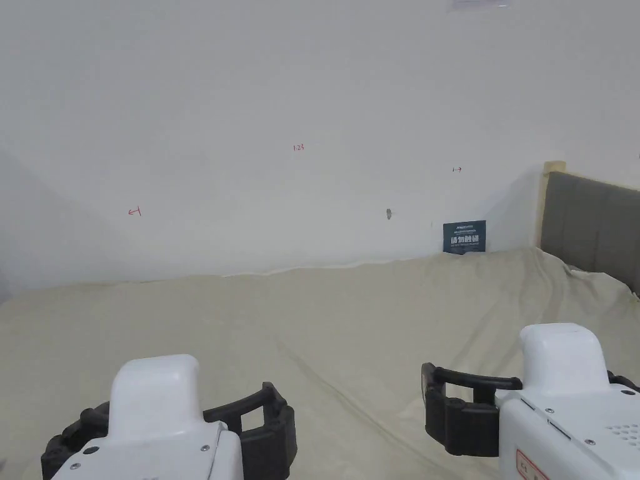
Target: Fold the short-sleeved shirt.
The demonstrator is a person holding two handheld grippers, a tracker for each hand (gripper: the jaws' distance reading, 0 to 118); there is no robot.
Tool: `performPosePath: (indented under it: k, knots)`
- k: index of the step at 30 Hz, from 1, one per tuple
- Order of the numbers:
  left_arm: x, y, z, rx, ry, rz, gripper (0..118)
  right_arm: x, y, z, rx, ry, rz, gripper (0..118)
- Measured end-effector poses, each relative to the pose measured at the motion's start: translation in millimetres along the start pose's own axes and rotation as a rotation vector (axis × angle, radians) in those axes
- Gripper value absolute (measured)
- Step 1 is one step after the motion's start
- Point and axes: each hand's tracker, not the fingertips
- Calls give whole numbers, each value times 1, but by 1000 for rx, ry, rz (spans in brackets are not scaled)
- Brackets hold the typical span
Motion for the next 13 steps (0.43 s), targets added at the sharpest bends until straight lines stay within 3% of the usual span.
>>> performPosePath:
  k: [5,13]
  knots:
    - [-3,1,7,42,-86,50,118,2,-5,-2,-14,-11,2,118]
    - [-3,2,1,15,-57,44,118,4,-9,-5,-11,-28,-2,118]
